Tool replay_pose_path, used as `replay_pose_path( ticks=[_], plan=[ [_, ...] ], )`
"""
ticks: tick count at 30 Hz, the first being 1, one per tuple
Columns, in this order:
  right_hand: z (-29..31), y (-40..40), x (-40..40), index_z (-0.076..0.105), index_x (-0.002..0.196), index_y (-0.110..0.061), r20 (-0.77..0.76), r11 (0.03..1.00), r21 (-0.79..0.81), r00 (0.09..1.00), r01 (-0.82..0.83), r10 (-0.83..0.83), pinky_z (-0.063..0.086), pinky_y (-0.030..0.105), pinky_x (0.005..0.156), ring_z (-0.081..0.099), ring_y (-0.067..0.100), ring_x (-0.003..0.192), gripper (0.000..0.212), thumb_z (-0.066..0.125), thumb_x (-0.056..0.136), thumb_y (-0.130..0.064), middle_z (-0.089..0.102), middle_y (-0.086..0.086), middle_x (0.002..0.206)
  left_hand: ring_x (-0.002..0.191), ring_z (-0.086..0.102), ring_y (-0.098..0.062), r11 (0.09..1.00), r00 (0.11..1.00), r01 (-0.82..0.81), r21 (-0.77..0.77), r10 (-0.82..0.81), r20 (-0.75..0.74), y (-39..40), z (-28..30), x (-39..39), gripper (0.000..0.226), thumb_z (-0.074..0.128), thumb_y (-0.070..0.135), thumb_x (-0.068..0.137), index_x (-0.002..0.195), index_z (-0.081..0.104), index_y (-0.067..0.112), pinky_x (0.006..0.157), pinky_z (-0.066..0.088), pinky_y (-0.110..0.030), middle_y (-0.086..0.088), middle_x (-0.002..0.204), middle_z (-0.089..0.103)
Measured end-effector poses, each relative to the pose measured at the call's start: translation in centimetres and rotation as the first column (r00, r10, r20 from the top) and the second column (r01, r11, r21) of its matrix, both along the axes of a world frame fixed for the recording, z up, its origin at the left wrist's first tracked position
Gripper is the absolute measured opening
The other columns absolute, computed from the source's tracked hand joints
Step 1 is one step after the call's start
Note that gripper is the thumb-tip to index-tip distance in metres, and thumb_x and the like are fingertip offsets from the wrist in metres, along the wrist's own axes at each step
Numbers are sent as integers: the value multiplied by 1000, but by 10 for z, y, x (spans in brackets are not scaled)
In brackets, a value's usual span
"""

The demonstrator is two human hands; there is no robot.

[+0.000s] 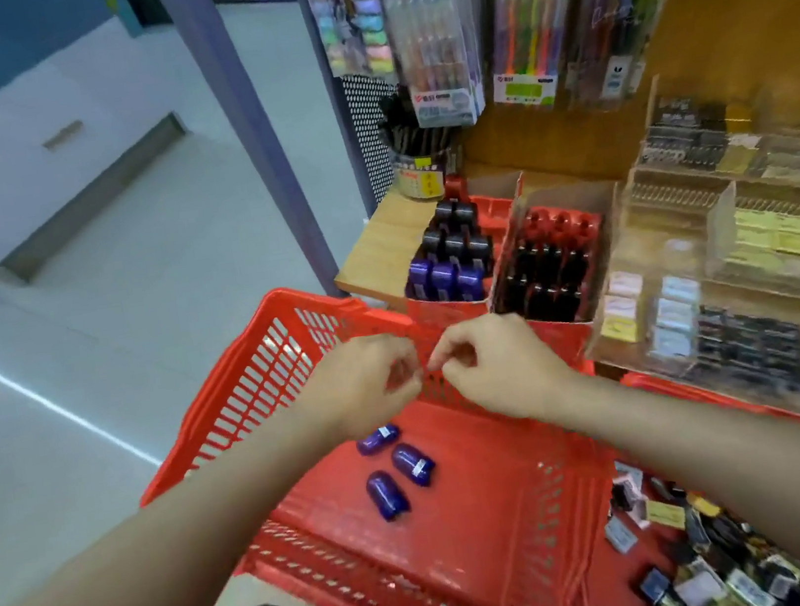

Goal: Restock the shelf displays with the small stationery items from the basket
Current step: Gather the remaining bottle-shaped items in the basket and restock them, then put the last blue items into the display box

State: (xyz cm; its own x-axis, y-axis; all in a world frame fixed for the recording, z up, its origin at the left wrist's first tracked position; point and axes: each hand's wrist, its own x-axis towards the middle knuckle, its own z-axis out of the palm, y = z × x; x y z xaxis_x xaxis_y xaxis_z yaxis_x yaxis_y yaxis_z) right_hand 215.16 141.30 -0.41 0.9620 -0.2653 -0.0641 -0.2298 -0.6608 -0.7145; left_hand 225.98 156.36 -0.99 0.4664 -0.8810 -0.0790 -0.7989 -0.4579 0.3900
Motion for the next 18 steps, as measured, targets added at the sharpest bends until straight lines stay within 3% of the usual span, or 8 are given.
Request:
replay_pose_path(
  ticks=[4, 7, 10, 14, 18],
  plan=[
    [-77, 36, 13, 71, 110, -17, -370, 999, 16, 928, 35, -27, 44, 23, 90, 64, 20, 106, 27, 57, 87, -11, 72, 4, 109, 105, 62, -30, 901, 989, -65, 428, 117, -95, 49, -59, 7, 23, 57, 19, 91, 111, 66, 12, 88, 46, -35, -9, 110, 69],
    [-131, 54, 22, 61, 127, -17, -518, 999, -19, 854, 35, -39, 41, 24, 98, 59, 21, 119, 37, 60, 90, -14, 66, 6, 125, 120, 55, -28, 835, 958, -96, 541, 225, -177, 69, -111, 15, 46, 63, 17, 89, 133, 53, 13, 97, 38, -29, -11, 129, 60],
    [-181, 64, 33, 52, 134, -13, -569, 997, -67, 820, 27, -60, 37, 27, 100, 52, 24, 126, 43, 62, 92, -20, 59, 10, 133, 123, 51, -29, 816, 955, -61, 575, 214, -203, 76, -162, 16, 51, 65, 17, 88, 137, 49, 15, 97, 35, -27, -12, 136, 49],
    [-240, 72, 44, 49, 130, -13, -564, 989, -147, 821, 0, -84, 41, 33, 101, 50, 29, 124, 41, 61, 93, -26, 52, 11, 132, 128, 42, -28, 829, 986, 142, 541, -72, -148, 67, -218, 15, 52, 62, 17, 89, 139, 48, 20, 103, 38, -37, -8, 141, 42],
    [-274, 76, 42, 51, 125, -18, -552, 967, -246, 831, -74, -77, 43, 35, 97, 51, 29, 120, 43, 64, 89, -38, 52, 7, 128, 132, 34, -29, 753, 916, 358, 551, -397, -54, 62, -252, 15, 54, 55, 18, 95, 146, 37, 24, 101, 40, -43, -8, 146, 33]
  ],
)
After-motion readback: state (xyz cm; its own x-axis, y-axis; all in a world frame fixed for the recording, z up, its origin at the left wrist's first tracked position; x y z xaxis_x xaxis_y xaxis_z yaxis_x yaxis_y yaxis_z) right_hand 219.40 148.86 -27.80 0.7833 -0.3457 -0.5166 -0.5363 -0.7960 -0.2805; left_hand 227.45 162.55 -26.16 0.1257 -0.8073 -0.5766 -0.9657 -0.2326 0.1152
